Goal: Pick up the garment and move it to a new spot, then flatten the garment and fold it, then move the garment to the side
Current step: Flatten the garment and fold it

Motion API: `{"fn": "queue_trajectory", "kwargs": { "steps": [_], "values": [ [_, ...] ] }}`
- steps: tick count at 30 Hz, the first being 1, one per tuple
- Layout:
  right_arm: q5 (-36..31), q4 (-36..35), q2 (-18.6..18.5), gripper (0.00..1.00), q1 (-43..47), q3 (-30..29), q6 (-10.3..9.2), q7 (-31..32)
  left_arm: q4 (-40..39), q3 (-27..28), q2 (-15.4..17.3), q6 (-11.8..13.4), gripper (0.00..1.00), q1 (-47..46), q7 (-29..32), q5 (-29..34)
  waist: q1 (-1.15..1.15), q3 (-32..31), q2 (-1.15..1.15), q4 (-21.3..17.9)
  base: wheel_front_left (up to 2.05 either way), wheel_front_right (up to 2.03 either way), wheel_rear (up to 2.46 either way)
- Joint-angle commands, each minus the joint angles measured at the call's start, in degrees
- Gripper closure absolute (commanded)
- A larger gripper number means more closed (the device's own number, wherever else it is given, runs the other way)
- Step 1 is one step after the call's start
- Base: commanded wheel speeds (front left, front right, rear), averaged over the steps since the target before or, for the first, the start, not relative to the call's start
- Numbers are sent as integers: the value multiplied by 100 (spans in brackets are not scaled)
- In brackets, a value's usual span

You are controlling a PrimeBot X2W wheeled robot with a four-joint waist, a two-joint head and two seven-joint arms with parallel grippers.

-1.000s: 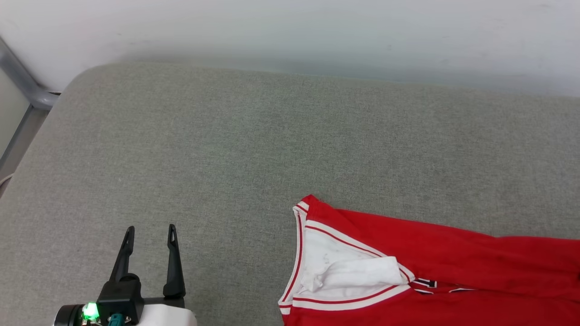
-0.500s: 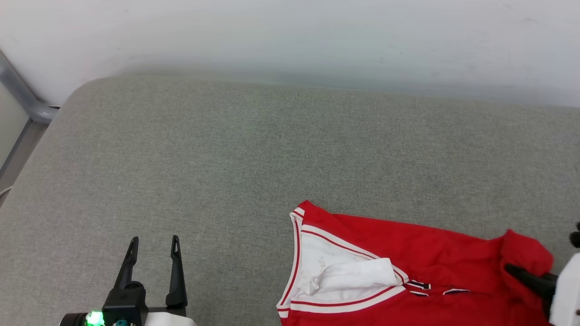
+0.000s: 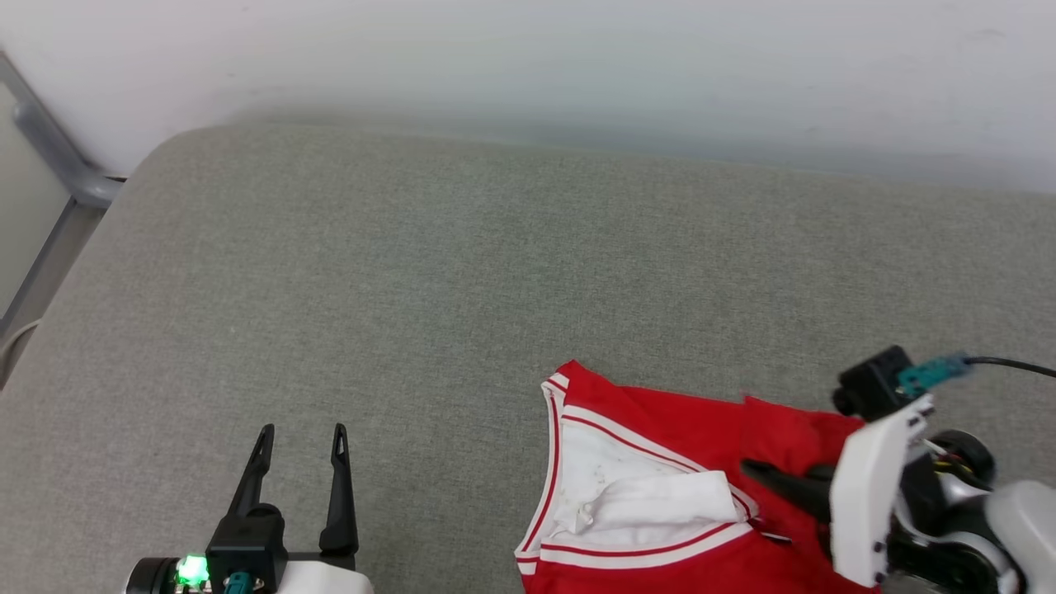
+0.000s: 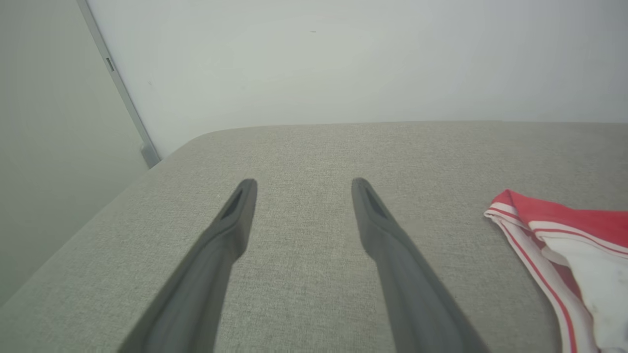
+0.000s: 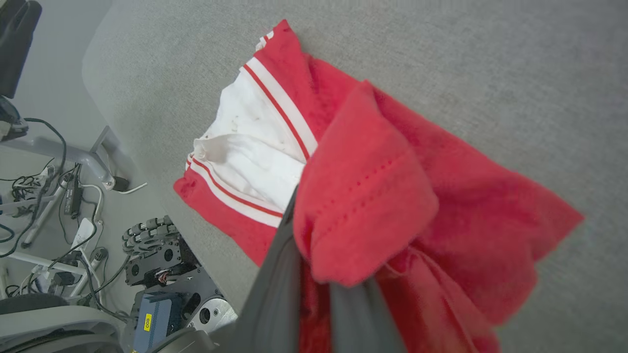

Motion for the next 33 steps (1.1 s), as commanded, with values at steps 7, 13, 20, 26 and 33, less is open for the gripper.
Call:
{"fn": "queue_trajectory", "kwargs": {
  "steps": [7, 13, 20, 26, 33],
  "values": [
    [-327, 469, 582, 100, -893, 865, -4, -97, 21, -43, -62, -23, 0, -192, -13, -8, 0, 173, 0, 165, 0, 0, 0],
    [-657, 1247, 1077, 100, -1557, 1455, -4, -363, 59, -115, -93, -34, 0, -315, -13, -32, 0, 334, 0, 305, 0, 0, 0],
    [-962, 2356, 1516, 100, -2075, 1862, -4, -689, 82, -166, -130, -9, 0, -490, -13, -74, 0, 564, 0, 449, 0, 0, 0],
    [-948, 3059, 1735, 100, -2247, 2053, -4, -908, 114, -194, -148, 31, 0, -579, -13, -96, 0, 662, 0, 503, 0, 0, 0],
    [-698, 2991, 1588, 0, -2249, 2404, -3, -1414, 179, -150, -158, 38, 0, -451, -13, -97, 0, 503, 0, 399, 0, 0, 0]
  ]
}}
